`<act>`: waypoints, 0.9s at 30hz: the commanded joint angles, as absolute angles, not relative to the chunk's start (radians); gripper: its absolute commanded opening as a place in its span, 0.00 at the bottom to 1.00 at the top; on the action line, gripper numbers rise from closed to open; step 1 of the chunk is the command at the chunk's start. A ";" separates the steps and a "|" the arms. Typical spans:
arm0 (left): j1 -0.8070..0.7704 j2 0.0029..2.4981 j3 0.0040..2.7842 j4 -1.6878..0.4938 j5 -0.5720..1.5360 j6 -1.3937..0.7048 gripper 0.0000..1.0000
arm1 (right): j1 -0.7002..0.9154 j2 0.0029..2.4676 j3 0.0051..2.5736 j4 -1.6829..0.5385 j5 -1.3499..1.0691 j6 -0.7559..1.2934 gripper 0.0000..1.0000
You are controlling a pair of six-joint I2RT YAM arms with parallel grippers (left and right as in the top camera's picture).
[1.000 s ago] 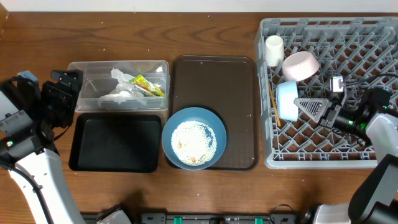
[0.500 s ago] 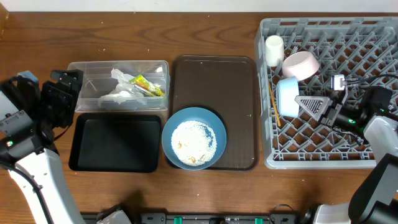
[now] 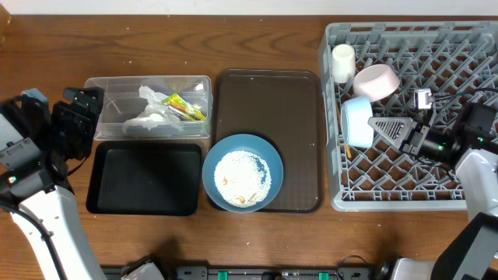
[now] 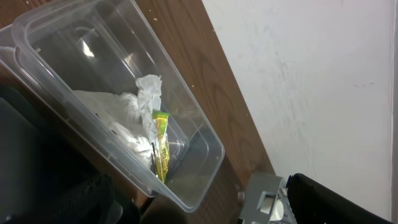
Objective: Sort waste into correct bins and load items into the dishwasher rack
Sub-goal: 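Tilt and lower the light-blue bowl into the rack's middle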
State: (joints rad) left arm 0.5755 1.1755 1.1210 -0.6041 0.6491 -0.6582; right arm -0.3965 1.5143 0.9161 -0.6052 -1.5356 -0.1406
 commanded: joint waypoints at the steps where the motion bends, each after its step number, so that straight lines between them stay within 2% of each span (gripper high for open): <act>1: 0.582 1.177 1.130 -0.606 0.658 -0.660 0.91 | -0.377 1.492 0.934 -0.606 -1.559 -0.138 0.01; 17: 0.581 1.177 1.130 -0.606 0.658 -0.660 0.91 | -0.378 1.493 0.828 -0.635 -1.559 -0.353 0.01; 27: 0.582 1.177 1.130 -0.606 0.658 -0.660 0.91 | -0.379 1.493 0.813 -0.623 -1.559 -0.383 0.01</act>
